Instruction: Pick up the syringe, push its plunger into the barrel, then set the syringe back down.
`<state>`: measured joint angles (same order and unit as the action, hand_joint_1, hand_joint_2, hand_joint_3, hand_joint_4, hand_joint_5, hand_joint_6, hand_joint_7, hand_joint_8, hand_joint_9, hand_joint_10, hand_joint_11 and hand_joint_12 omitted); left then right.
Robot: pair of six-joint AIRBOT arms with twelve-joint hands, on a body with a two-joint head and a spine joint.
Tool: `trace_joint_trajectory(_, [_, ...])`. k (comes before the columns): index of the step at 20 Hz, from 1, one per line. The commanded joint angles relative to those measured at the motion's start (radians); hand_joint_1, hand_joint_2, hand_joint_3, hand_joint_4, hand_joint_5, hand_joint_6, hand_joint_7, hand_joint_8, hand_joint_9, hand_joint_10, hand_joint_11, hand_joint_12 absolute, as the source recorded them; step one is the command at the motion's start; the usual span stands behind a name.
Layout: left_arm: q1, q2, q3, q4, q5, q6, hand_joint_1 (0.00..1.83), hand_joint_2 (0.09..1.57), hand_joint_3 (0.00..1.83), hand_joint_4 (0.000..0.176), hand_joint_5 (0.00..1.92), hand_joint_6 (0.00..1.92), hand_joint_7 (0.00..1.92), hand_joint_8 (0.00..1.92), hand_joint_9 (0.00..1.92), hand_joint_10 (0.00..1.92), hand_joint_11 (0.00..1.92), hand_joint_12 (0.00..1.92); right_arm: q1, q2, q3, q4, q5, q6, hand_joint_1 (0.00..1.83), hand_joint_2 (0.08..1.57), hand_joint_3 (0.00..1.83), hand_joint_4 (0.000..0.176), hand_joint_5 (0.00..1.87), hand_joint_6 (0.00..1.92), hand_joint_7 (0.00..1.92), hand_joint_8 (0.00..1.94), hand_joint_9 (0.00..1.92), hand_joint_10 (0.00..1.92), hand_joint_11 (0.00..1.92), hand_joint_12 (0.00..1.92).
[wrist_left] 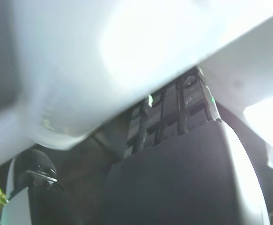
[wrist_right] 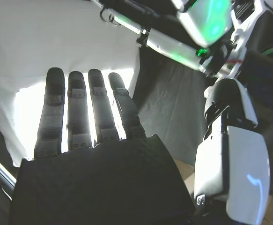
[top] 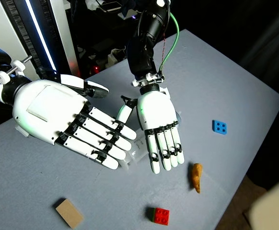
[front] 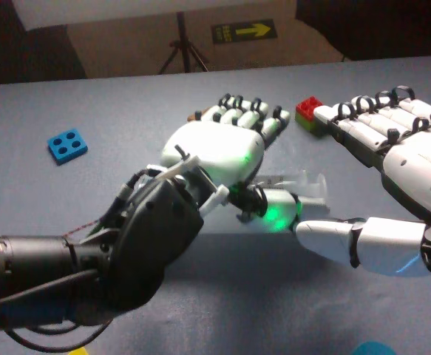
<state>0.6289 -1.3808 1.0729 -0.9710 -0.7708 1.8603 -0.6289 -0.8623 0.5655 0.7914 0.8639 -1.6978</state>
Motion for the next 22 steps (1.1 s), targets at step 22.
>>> trace_joint_trajectory(22, [-0.158, 0.368, -0.221, -0.302, -0.014, 0.32, 0.14, 1.0, 0.0, 0.031, 0.1, 0.0, 0.01, 0.01, 0.0, 0.0, 0.0, 0.0, -0.004, 0.004, 0.0, -0.059, 0.109, 0.01, 0.04, 0.98, 0.0, 0.0, 0.05, 0.0, 0.08, 0.0, 0.08, 0.0, 0.0, 0.37])
